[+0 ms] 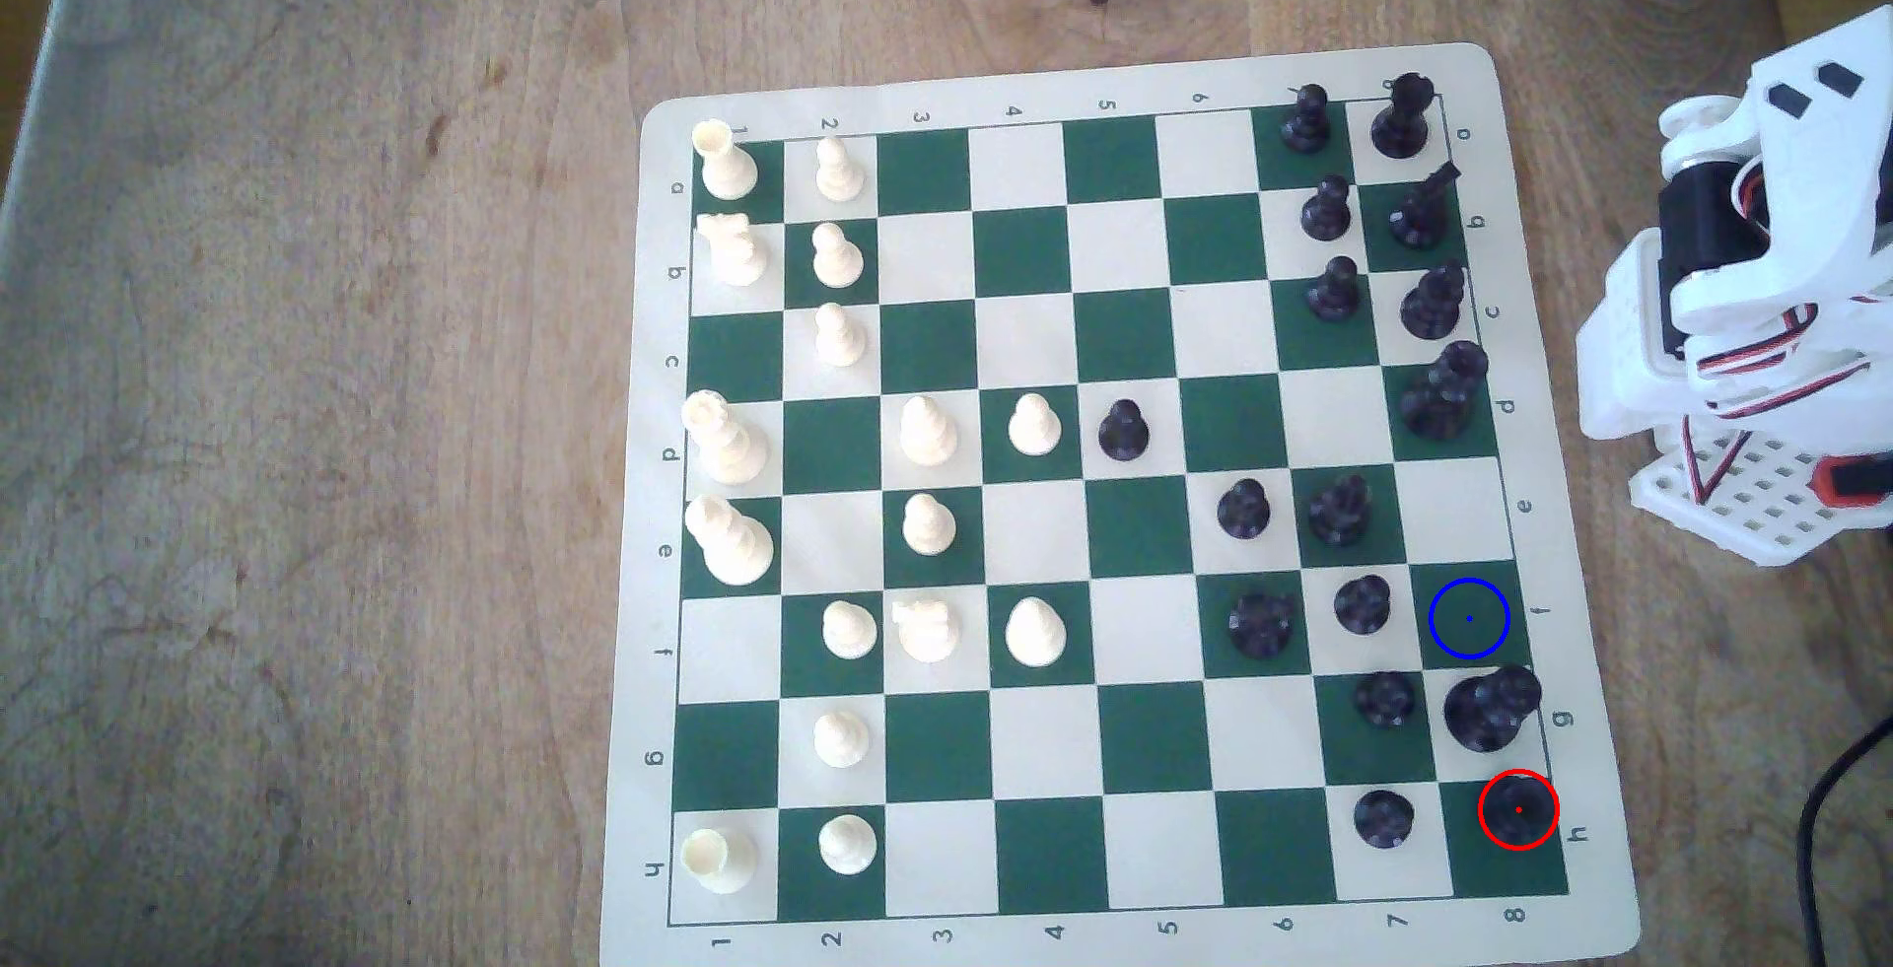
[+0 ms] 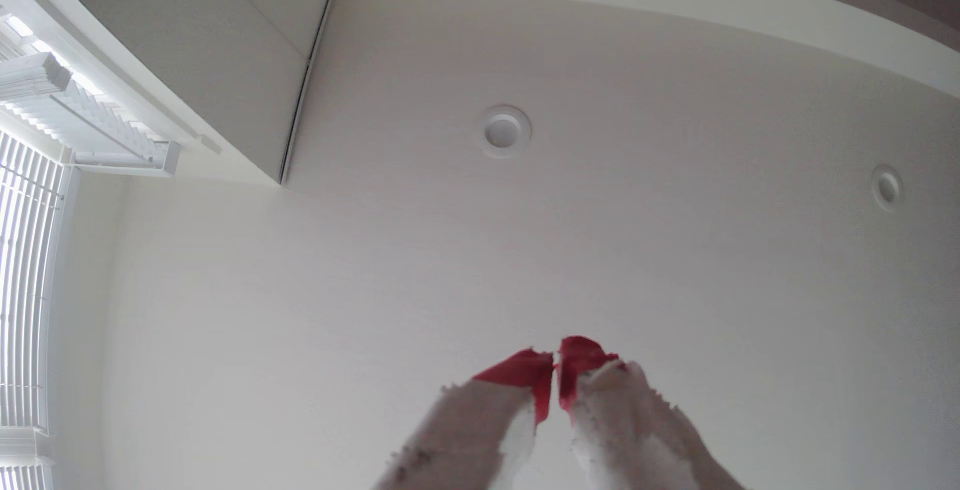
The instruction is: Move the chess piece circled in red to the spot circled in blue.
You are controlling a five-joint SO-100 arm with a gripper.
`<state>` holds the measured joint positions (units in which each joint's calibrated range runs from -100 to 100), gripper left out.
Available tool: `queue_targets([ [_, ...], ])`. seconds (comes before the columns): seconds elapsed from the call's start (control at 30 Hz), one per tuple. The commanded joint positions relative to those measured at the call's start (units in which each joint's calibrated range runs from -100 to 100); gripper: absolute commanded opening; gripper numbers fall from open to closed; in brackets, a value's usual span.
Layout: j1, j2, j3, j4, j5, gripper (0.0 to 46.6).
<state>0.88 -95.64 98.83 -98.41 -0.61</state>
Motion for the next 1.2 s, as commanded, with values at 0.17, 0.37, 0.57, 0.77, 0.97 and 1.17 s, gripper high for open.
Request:
queue_targets([
  [0.17,2.1,-0.2,1.1,-0.3,0.0,0.2],
  [0.37,2.3,-0.2,1.1,24.0,0.0,0.2],
  [0.57,2.6,-0.2,-0.5,33.0,0.0,0.2],
  [0.77,3.3,-0.1,-11.2,56.2,-0.3,0.2],
  [0.97,4.0,-0.1,-18.9,82.9,-0.1,4.8],
  [1.17,1.0,1.2,-36.4,120.8,6.5,7.9],
])
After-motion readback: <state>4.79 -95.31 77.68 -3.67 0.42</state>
